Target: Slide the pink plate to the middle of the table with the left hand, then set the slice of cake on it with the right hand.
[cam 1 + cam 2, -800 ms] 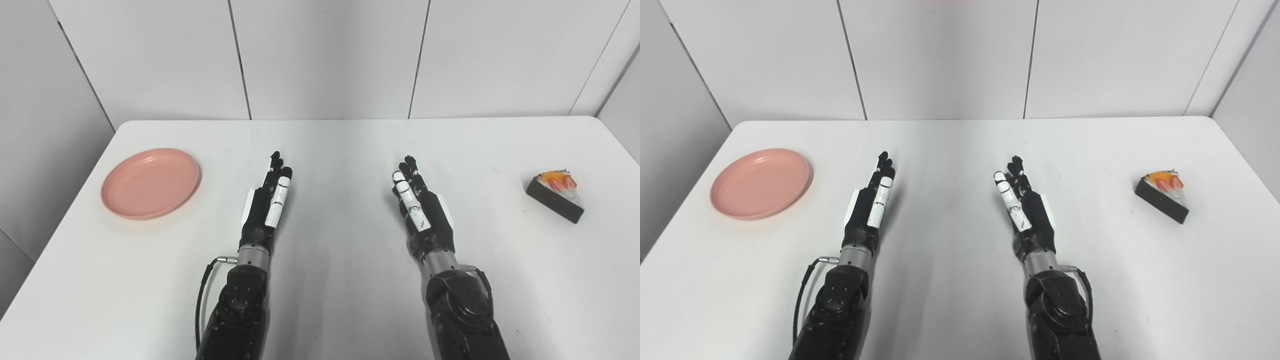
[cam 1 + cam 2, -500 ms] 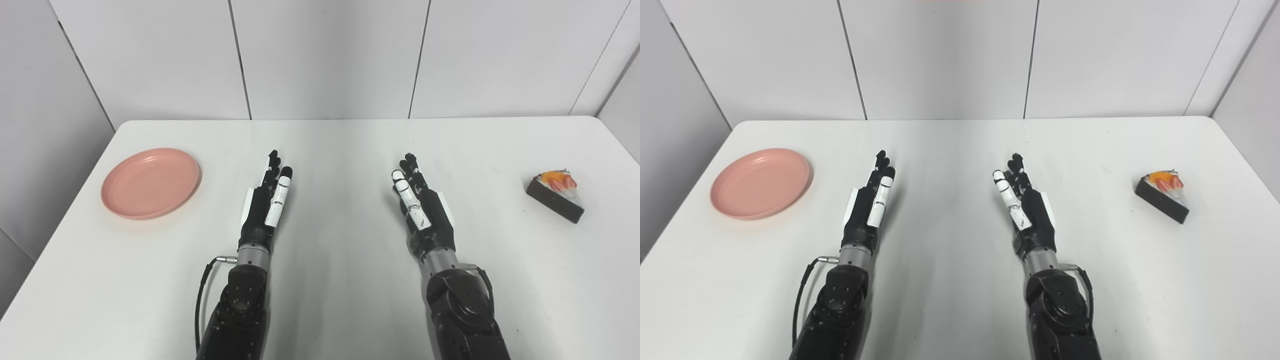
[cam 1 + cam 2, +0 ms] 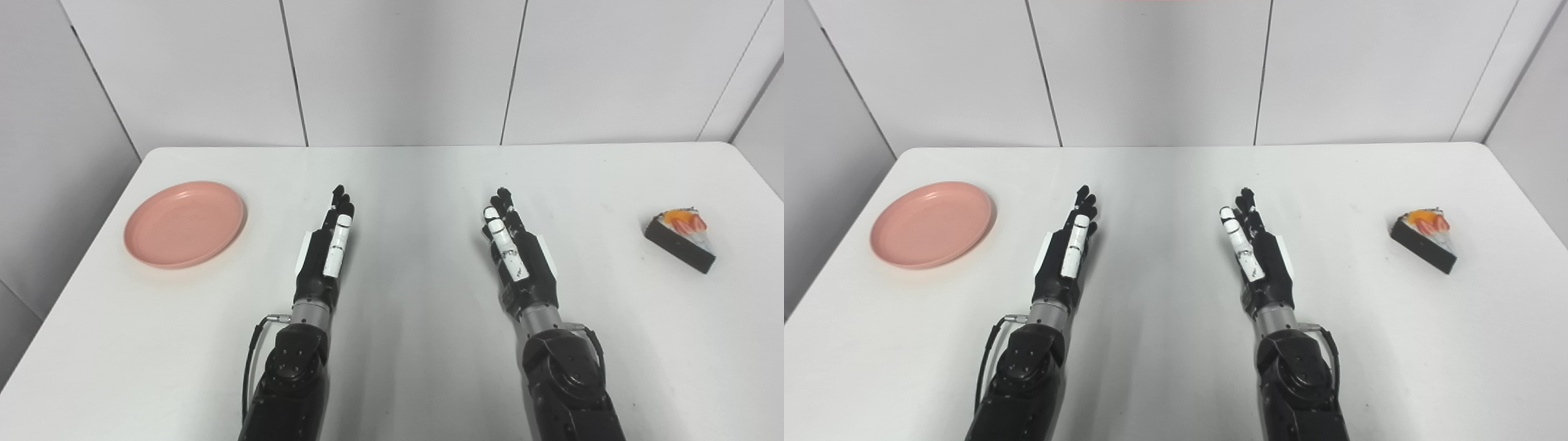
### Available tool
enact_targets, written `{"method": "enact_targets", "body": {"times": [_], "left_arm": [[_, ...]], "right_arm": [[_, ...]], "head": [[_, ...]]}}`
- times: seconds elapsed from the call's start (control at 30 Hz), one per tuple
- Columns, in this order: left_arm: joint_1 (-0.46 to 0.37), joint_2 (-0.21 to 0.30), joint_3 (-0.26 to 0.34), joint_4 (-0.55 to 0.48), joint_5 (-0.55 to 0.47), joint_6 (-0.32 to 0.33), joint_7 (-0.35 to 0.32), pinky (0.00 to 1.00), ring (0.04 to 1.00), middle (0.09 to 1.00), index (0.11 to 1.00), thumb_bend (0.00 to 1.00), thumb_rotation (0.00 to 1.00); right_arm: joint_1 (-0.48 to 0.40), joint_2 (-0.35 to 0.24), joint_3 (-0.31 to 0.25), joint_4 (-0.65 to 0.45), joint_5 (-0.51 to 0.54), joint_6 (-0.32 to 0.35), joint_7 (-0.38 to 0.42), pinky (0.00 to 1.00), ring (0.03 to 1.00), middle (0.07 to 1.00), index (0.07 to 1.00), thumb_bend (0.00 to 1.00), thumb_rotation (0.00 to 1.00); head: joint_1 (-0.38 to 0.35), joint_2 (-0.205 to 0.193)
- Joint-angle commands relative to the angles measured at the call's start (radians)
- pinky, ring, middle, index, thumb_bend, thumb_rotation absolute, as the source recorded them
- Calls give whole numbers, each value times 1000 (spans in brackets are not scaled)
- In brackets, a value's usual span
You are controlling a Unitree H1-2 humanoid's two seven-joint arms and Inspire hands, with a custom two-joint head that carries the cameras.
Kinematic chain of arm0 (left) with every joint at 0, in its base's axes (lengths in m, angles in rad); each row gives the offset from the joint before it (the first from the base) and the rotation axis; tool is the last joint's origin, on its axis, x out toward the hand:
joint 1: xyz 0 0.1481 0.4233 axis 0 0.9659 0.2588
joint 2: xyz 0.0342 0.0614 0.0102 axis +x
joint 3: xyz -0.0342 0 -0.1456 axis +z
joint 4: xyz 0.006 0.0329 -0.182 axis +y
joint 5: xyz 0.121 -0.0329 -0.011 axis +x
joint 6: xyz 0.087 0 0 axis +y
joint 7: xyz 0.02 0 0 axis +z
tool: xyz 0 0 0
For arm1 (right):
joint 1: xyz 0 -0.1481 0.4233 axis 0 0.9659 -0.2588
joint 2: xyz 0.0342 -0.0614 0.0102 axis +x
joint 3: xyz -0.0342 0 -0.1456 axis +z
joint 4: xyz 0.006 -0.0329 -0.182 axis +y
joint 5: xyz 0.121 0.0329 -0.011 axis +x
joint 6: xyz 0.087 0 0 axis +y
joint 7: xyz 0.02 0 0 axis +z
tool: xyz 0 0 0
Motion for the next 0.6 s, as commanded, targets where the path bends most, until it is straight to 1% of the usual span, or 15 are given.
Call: {"method": "enact_targets", "body": {"times": [0.0, 0.03, 0.07, 0.1, 0.2, 0.27, 0.3, 0.33, 0.37, 0.47, 0.5, 0.53, 0.57], "left_arm": [[-32, 2, -4, -25, -10, -23, -14, 1000, 1000, 1000, 1000, 589, 1000], [-30, 1, -4, -28, -11, -19, -16, 1000, 1000, 1000, 1000, 584, 1000], [-29, 2, -4, -31, -14, -15, -22, 1000, 1000, 1000, 1000, 582, 1000], [-28, 2, -4, -33, -16, -13, -26, 1000, 1000, 1000, 1000, 589, 1000], [-25, 5, -6, -43, -29, 6, -42, 1000, 1000, 1000, 1000, 611, 1000], [-26, 3, -5, -41, -30, 0, -44, 1000, 1000, 1000, 1000, 599, 1000], [-25, 5, -8, -45, -20, 3, -42, 1000, 1000, 1000, 1000, 598, 1000], [-23, 6, -10, -49, -13, 7, -40, 1000, 1000, 1000, 1000, 594, 1000], [-21, 7, -10, -58, -14, 24, -43, 1000, 1000, 1000, 1000, 592, 1000], [-18, 6, -9, -67, -25, 41, -50, 1000, 1000, 1000, 1000, 594, 1000], [-23, 5, -7, -50, -30, 17, -54, 1000, 1000, 1000, 1000, 593, 1000], [-26, 3, -6, -38, -34, -1, -57, 1000, 1000, 1000, 1000, 591, 1000], [-29, -3, -4, -22, -28, -24, -45, 1000, 1000, 1000, 1000, 595, 1000]], "right_arm": [[-43, -6, 11, -27, -14, -18, 9, 1000, 1000, 1000, 1000, 745, 793], [-43, -10, 15, -28, -28, -14, 6, 1000, 1000, 1000, 1000, 755, 837], [-43, -14, 18, -27, -35, -13, 7, 1000, 1000, 1000, 1000, 760, 861], [-43, -16, 20, -26, -39, -12, 8, 1000, 1000, 1000, 1000, 742, 888], [-42, -21, 25, -30, -45, 2, 8, 1000, 1000, 1000, 1000, 735, 933], [-42, -23, 28, -30, -53, -3, 7, 1000, 1000, 1000, 1000, 709, 958], [-43, -20, 23, -29, -36, 1, 14, 1000, 1000, 1000, 1000, 707, 960], [-43, -18, 19, -28, -23, 5, 19, 1000, 1000, 1000, 1000, 706, 936], [-43, -15, 15, -28, -11, 10, 23, 1000, 1000, 1000, 1000, 706, 921], [-44, -12, 11, -25, -3, 6, 20, 1000, 1000, 1000, 1000, 708, 887], [-43, -14, 13, -18, -12, -10, 16, 1000, 1000, 1000, 1000, 709, 883], [-42, -16, 14, -13, -18, -22, 14, 1000, 1000, 1000, 1000, 698, 884], [-39, -23, 20, -12, -37, -37, 10, 1000, 1000, 1000, 1000, 679, 900]], "head": [[1, 0], [1, 0], [0, 0], [0, 0], [0, -2], [-1, -1], [-1, -1], [-1, -1], [-1, -1], [6, -5], [49, -20], [49, -20], [98, -35]]}}
